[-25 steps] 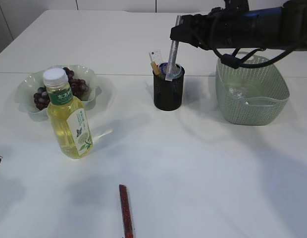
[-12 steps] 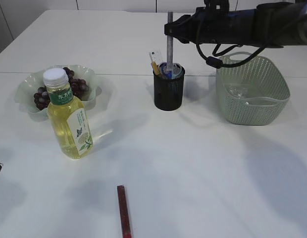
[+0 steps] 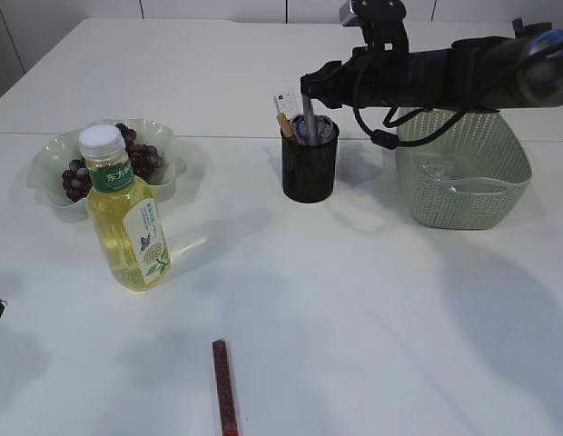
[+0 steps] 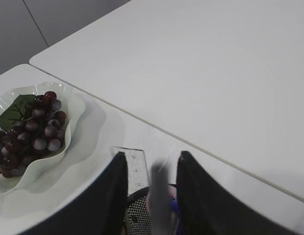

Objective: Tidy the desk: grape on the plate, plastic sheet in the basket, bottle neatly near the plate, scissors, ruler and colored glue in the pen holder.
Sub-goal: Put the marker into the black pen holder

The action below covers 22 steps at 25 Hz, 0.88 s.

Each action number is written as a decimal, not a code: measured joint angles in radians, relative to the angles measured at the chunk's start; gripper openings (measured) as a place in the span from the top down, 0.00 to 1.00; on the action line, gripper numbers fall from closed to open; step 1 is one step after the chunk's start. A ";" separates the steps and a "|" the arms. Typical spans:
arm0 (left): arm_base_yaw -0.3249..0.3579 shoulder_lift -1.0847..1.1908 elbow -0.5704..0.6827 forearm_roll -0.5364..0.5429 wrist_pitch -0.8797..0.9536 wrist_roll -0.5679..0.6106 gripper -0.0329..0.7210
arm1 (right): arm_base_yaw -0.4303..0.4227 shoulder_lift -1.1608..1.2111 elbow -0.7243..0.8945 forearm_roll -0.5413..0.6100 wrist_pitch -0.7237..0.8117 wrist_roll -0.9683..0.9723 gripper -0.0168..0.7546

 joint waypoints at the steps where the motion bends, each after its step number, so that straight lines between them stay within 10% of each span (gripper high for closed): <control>1: 0.000 0.000 0.000 0.000 0.000 0.000 0.38 | 0.000 0.000 0.000 0.000 0.000 0.000 0.59; 11: 0.000 0.000 0.000 -0.008 0.000 0.000 0.38 | 0.000 -0.042 0.000 -0.074 0.011 0.207 0.43; 22: 0.000 0.000 0.000 -0.015 0.001 0.000 0.38 | 0.036 -0.258 0.000 -1.028 0.291 1.214 0.44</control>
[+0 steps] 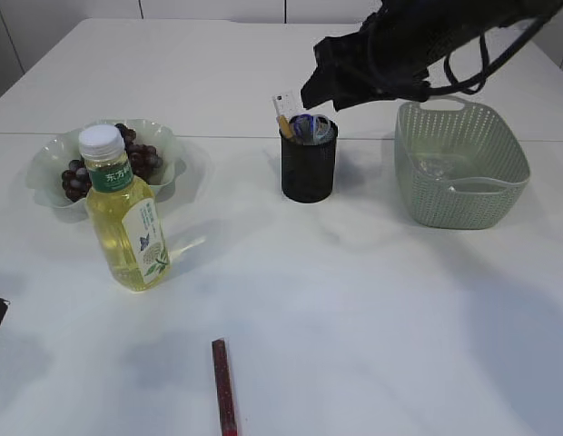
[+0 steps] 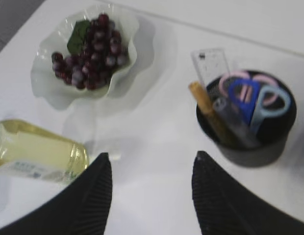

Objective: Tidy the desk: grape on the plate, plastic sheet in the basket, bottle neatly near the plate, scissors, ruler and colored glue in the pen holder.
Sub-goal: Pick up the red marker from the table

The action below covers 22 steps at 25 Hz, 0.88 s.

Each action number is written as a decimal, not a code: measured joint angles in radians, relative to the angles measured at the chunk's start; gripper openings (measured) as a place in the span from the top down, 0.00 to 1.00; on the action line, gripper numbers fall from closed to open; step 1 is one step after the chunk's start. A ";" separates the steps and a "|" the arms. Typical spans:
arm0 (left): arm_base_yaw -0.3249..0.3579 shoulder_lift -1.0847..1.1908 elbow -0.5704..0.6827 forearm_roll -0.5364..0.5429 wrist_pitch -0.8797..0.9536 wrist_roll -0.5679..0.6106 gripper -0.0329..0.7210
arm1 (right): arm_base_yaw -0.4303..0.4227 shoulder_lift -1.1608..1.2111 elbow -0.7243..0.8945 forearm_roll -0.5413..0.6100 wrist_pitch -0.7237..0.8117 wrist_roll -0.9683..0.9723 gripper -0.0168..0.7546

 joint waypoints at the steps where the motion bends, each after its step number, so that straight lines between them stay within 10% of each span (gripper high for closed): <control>1: 0.000 0.000 0.000 -0.002 0.000 0.000 0.38 | 0.015 -0.020 0.000 -0.076 0.035 0.082 0.44; 7: 0.000 0.000 0.000 -0.007 0.000 0.000 0.38 | 0.144 -0.094 0.000 -0.382 0.186 0.409 0.44; 22: 0.000 0.000 0.000 0.003 0.000 0.000 0.38 | 0.419 -0.101 0.000 -0.619 0.405 0.768 0.45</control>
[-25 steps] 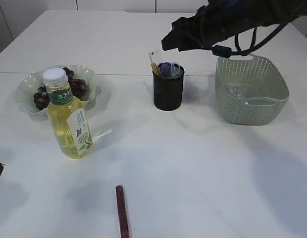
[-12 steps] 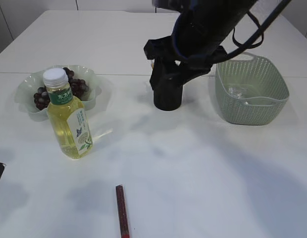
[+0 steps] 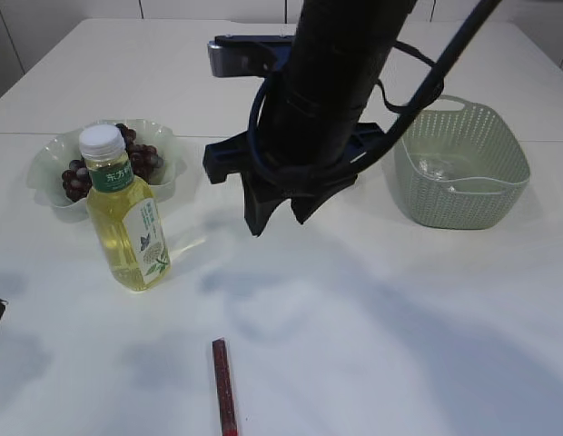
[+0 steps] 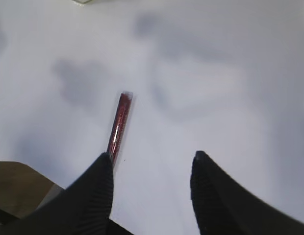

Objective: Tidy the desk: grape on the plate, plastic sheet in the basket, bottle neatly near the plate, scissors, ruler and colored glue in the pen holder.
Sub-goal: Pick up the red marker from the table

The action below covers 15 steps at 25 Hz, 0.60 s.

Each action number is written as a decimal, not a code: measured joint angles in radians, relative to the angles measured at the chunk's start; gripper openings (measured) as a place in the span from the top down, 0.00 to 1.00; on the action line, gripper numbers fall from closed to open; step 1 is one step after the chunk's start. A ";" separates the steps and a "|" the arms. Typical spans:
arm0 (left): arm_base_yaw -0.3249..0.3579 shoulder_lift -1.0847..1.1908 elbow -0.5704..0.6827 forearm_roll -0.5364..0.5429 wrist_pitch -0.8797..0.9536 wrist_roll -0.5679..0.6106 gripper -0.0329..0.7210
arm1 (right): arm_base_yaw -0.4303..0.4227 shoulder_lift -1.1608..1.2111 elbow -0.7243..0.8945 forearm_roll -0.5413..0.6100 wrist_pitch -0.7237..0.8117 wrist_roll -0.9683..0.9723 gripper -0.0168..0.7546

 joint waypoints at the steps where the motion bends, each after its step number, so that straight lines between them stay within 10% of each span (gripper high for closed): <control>1: 0.000 0.000 0.000 0.007 0.000 0.000 0.38 | 0.011 -0.002 0.008 -0.002 0.001 0.012 0.45; 15: 0.000 0.000 0.000 0.038 0.000 0.000 0.38 | 0.208 -0.002 0.323 0.000 -0.164 0.209 0.45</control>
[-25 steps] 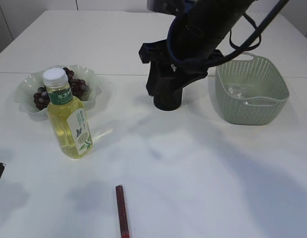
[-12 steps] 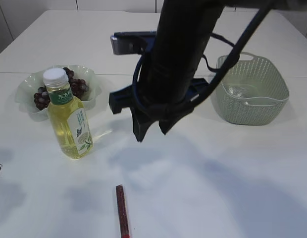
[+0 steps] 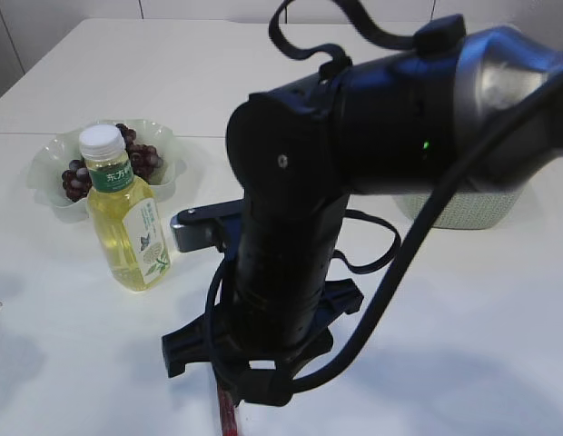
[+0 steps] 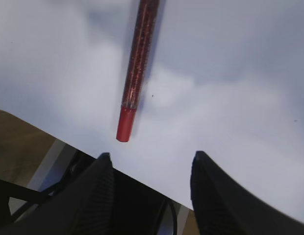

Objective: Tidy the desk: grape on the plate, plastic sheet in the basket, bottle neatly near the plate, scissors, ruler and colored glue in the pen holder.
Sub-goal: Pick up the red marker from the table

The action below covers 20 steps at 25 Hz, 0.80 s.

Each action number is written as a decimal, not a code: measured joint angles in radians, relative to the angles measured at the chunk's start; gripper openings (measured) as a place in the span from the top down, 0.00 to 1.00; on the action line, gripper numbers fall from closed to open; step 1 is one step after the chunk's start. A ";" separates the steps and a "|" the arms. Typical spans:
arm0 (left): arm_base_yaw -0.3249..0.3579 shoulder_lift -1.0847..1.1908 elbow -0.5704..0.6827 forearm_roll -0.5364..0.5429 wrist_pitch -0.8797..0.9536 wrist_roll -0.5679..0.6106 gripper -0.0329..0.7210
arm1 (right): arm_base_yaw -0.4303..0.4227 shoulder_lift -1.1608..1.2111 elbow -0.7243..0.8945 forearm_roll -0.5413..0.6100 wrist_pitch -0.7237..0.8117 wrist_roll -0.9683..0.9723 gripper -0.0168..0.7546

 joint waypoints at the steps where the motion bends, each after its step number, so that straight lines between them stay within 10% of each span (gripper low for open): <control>1: 0.000 0.000 0.000 0.000 0.000 0.000 0.38 | 0.013 0.006 0.009 0.002 -0.016 0.015 0.45; 20: 0.000 0.000 0.000 0.000 0.000 0.000 0.38 | 0.068 0.181 0.015 0.009 -0.147 0.172 0.45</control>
